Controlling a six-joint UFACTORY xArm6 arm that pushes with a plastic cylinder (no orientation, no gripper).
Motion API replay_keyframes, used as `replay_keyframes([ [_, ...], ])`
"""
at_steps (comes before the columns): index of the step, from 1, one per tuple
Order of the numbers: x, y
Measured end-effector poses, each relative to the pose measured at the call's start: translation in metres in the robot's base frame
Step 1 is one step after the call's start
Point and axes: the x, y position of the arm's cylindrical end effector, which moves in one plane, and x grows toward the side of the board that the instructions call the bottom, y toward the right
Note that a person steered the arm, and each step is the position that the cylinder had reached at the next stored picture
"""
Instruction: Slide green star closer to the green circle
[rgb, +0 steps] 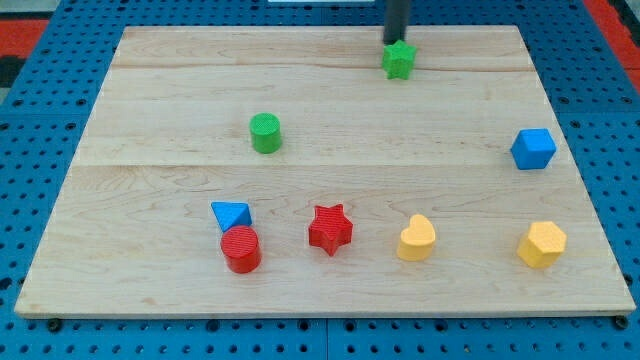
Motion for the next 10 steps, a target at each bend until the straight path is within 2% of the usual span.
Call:
replay_keyframes([
  [1,0.018,-0.026],
  [2,0.037,-0.076],
  [4,0.013,-0.027],
  [5,0.054,0.012],
  [7,0.122,-0.041],
  [8,0.123,-0.083],
  [9,0.1,-0.077],
  [10,0.092,-0.113],
])
